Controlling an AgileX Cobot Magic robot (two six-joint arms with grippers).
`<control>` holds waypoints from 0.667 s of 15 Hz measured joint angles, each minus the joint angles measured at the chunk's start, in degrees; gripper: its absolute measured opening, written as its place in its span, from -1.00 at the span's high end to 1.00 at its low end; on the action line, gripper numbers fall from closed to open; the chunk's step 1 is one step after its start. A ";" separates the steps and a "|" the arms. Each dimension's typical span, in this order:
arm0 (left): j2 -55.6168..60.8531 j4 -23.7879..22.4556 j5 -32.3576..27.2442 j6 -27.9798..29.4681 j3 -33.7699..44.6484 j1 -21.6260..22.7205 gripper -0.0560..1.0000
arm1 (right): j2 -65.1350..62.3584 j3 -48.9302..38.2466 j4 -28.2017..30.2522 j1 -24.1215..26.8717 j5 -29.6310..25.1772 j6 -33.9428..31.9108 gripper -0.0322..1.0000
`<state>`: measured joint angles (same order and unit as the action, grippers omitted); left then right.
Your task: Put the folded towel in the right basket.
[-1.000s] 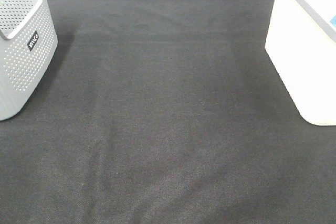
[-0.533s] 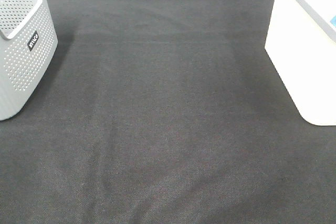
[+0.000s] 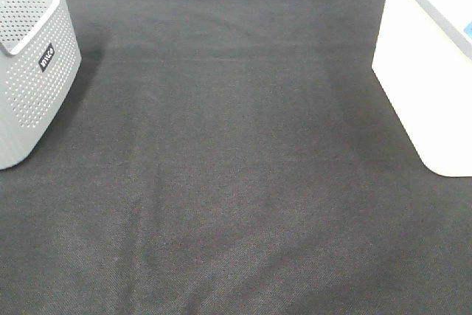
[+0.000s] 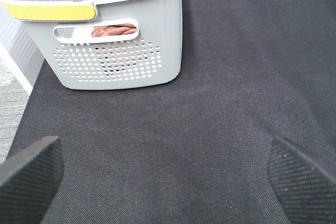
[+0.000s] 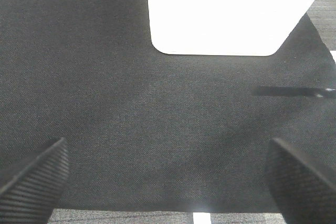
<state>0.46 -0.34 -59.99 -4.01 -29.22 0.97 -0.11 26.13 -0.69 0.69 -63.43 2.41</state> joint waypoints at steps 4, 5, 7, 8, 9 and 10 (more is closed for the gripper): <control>0.00 0.00 0.00 0.00 0.00 0.00 -0.98 | 0.00 -0.06 -0.69 0.00 0.06 0.11 -0.95; 0.00 0.00 0.00 0.00 0.00 0.00 -0.98 | 0.00 -0.06 -0.69 0.00 0.06 0.11 -0.95; 0.00 0.00 0.00 0.00 0.00 0.00 -0.98 | 0.00 -0.06 -0.69 0.00 0.11 0.11 -0.95; 0.00 0.00 0.00 0.00 0.00 0.00 -0.98 | 0.00 -0.06 -0.69 0.00 0.11 0.11 -0.95; 0.00 0.00 0.00 0.00 0.00 0.00 -0.98 | 0.00 -0.06 -0.69 0.00 0.11 0.11 -0.95; 0.00 0.00 0.00 0.00 0.00 0.00 -0.98 | 0.00 -0.06 -0.69 0.00 0.11 0.11 -0.95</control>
<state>0.46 -0.34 -59.99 -4.01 -29.22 0.97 -0.11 26.07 -1.38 0.69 -63.31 2.52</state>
